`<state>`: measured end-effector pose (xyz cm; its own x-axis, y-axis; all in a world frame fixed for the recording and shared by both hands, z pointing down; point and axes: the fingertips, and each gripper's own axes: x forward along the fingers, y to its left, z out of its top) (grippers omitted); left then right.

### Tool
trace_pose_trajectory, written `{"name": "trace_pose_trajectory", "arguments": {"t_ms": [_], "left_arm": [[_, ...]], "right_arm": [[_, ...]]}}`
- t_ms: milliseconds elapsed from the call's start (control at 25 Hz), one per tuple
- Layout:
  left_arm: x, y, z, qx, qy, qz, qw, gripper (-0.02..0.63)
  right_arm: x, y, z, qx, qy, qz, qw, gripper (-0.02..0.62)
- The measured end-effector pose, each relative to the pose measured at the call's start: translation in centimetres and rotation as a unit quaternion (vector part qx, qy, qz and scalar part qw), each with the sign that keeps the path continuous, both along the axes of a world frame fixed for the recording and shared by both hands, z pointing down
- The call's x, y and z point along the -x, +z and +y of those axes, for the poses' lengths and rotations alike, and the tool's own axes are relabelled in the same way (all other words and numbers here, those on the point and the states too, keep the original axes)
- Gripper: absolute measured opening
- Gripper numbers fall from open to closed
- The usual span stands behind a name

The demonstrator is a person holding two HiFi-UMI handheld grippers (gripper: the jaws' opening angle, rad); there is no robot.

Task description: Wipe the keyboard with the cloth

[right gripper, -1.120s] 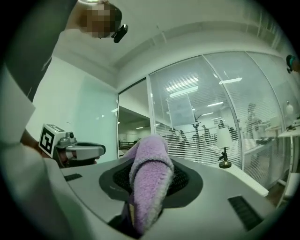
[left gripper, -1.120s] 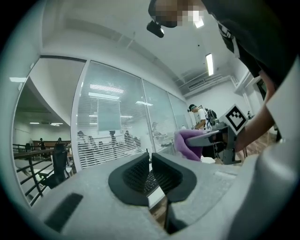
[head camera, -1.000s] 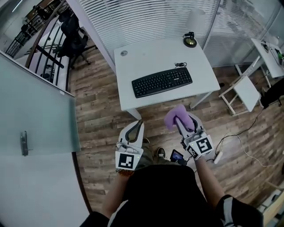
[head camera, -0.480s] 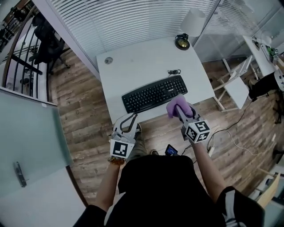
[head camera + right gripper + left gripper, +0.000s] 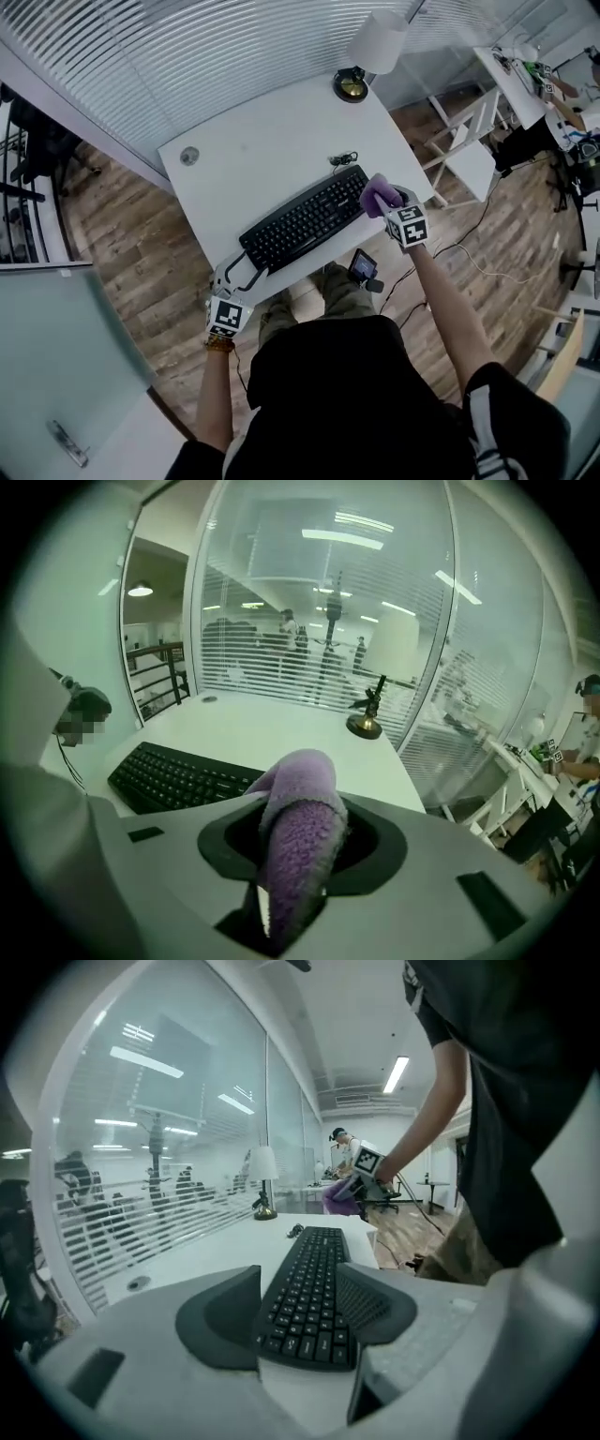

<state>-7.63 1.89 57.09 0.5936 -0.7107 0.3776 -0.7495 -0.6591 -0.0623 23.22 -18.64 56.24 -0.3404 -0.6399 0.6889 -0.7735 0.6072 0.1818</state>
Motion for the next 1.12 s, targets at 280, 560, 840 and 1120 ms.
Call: {"name": "trace_pose_trajectory", "arguments": {"t_ms": [280, 560, 840, 1120], "left_arm": [[1.2, 6.0, 0.4, 0.073, 0.031, -0.031, 0.9964, 0.373], [1.2, 9.9, 1.6, 0.132, 0.075, -0.08, 0.9852, 0.395], [1.2, 11.7, 0.8, 0.155, 0.102, -0.087, 0.9788, 0.396], [1.1, 11.9, 0.8, 0.159, 0.124, -0.075, 0.9767, 0.399]], "right_arm": [[-1.9, 3.9, -7.2, 0.027, -0.003, 0.06, 0.998, 0.141], [-1.5, 7.9, -10.3, 0.037, 0.007, 0.082, 0.996, 0.141], [-1.2, 10.1, -9.9, 0.036, 0.044, 0.051, 0.997, 0.124], [-0.1, 10.0, -8.8, 0.021, 0.036, 0.038, 0.998, 0.104]]}}
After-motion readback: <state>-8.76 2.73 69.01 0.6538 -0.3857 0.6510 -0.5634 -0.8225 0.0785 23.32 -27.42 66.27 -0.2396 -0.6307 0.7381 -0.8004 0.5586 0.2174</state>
